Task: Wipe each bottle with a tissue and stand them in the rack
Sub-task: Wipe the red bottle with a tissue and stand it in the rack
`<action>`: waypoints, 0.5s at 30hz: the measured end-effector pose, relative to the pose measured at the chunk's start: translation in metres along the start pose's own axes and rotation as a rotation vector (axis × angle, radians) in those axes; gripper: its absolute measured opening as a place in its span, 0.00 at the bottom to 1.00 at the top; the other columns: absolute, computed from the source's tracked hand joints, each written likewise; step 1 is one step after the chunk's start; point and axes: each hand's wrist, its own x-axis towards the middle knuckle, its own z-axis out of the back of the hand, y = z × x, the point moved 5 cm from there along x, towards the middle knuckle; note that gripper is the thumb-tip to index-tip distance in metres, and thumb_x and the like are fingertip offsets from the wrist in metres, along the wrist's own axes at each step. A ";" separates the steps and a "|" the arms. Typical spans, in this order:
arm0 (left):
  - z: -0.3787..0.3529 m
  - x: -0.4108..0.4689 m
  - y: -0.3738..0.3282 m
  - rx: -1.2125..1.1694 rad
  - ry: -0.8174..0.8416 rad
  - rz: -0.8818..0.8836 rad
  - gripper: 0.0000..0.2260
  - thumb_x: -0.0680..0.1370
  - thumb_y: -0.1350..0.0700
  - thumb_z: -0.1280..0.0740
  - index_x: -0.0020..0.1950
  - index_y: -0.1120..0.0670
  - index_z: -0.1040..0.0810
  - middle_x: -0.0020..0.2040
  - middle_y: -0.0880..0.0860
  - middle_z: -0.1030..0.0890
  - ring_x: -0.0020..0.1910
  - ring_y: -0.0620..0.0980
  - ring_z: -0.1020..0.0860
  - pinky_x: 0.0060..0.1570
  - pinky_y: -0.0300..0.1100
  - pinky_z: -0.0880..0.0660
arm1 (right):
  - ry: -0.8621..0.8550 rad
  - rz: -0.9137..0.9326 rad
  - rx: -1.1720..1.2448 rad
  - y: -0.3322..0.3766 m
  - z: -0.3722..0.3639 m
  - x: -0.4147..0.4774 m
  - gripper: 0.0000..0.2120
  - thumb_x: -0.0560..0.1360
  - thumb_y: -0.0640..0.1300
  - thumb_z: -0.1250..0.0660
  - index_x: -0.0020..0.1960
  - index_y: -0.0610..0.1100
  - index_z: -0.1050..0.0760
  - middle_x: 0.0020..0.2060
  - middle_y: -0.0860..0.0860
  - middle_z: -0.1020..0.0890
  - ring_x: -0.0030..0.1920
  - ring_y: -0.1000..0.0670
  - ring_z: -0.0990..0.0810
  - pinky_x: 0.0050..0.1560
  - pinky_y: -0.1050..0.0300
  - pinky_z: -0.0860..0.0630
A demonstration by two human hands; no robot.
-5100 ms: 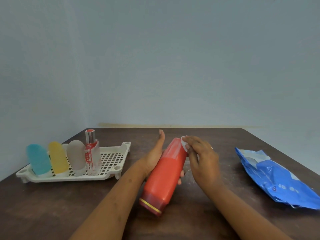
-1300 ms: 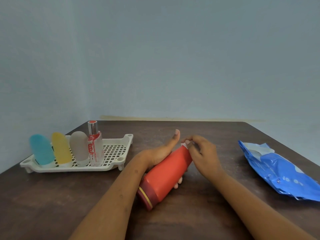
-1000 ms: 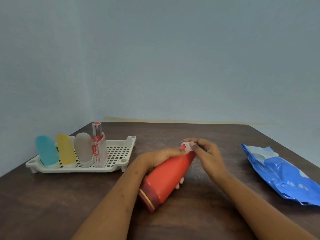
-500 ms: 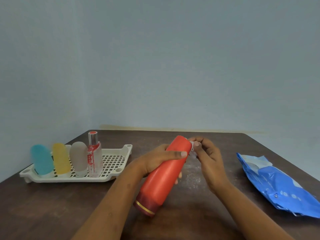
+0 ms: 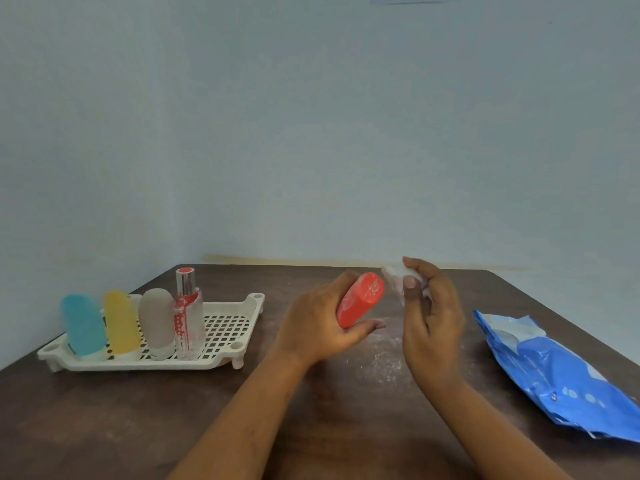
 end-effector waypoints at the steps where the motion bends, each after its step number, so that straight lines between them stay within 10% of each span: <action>1: -0.001 -0.001 0.002 0.043 -0.014 -0.007 0.25 0.69 0.32 0.31 0.59 0.45 0.28 0.40 0.40 0.21 0.34 0.41 0.23 0.36 0.25 0.32 | 0.019 0.054 -0.045 0.003 -0.001 0.000 0.10 0.78 0.39 0.40 0.57 0.45 0.24 0.53 0.55 0.23 0.55 0.59 0.25 0.53 0.70 0.31; 15: -0.002 -0.007 0.024 0.220 -0.090 -0.038 0.20 0.72 0.36 0.34 0.58 0.45 0.26 0.42 0.45 0.18 0.37 0.44 0.20 0.36 0.34 0.29 | 0.376 0.330 -0.243 0.013 -0.022 -0.020 0.09 0.74 0.37 0.34 0.53 0.45 0.22 0.49 0.57 0.23 0.53 0.61 0.28 0.55 0.73 0.33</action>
